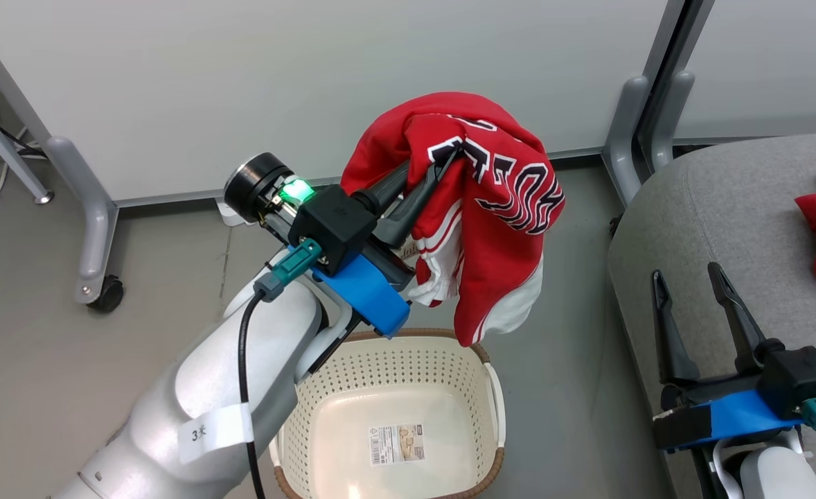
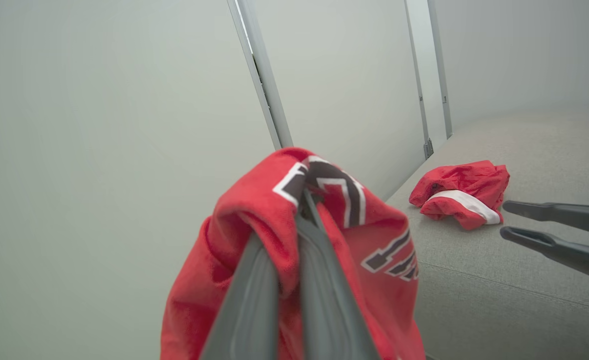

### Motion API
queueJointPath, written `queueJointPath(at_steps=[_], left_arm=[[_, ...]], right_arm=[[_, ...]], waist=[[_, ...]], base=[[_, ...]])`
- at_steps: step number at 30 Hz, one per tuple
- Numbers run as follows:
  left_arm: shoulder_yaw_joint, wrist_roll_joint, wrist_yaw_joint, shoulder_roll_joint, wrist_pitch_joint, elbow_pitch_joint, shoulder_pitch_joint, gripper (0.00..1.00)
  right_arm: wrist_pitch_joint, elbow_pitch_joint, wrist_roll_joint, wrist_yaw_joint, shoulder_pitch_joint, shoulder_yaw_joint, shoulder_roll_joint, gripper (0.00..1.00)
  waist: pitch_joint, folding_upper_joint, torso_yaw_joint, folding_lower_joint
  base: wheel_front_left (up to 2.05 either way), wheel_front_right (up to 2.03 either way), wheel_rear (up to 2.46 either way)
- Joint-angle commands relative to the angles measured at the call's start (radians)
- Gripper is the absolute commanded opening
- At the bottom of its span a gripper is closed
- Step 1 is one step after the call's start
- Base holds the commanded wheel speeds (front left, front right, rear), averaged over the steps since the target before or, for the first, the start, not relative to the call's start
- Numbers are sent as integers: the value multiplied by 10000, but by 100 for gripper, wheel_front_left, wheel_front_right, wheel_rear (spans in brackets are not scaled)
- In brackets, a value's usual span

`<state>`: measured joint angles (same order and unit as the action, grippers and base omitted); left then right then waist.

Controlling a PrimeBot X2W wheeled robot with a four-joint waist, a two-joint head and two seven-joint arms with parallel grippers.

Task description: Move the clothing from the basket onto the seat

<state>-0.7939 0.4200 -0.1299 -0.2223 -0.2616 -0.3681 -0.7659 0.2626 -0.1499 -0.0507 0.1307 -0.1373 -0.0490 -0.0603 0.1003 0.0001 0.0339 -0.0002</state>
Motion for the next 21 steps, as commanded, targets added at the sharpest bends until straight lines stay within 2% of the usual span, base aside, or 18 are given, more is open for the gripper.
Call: queueJointPath(at_steps=[1, 13, 21], left_arm=[[-56, 57, -7, 6, -48, 9, -114, 0], [-217, 182, 30, -22, -44, -20, -115, 0], [-340, 110, 82, -29, -46, -9, -172, 0]], right_arm=[[34, -27, -62, 1, 156, -22, 32, 100], [34, 206, 40, 1, 10, 271, -16, 100], [34, 408, 161, 1, -899, 1872, -530, 100]], waist=[[-111, -1, -1, 2], [-167, -1, 42, 2], [-10, -1, 34, 2]], base=[[0, 0, 0], [0, 0, 0], [0, 0, 0]])
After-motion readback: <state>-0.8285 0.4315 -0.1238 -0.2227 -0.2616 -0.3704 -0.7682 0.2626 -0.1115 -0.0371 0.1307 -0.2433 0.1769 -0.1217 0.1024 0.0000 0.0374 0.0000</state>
